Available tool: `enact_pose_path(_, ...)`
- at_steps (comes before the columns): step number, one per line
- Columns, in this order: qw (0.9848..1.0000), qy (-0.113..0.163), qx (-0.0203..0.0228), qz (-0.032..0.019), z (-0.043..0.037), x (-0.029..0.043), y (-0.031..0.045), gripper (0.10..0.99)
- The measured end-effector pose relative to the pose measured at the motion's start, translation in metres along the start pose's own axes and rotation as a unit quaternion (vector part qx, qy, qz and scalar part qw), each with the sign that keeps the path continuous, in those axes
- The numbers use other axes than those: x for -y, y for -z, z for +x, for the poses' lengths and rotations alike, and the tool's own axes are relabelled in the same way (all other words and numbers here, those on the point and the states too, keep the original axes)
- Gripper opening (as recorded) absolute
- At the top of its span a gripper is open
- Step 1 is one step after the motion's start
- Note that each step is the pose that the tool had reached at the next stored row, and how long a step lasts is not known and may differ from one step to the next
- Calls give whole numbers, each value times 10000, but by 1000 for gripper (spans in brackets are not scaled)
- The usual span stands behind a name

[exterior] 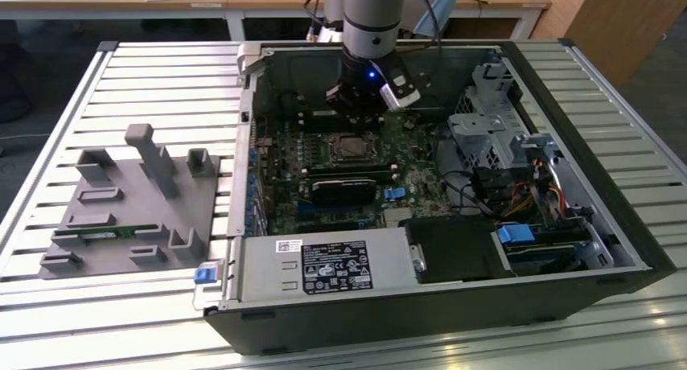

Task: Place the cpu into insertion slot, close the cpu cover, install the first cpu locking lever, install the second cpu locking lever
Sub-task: 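Install the first cpu locking lever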

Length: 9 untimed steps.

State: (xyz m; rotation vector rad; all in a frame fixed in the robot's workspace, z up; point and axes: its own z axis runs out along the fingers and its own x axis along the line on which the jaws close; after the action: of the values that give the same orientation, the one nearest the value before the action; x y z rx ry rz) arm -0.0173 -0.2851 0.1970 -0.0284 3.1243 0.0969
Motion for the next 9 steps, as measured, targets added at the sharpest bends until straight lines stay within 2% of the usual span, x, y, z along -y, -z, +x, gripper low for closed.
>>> enact_pose_path(5, 10000, 1, 2, -3, -3, -3, 2, 106)
enact_pose_path(9, 10000, 0, 0, 1, -4, -9, 120, 106)
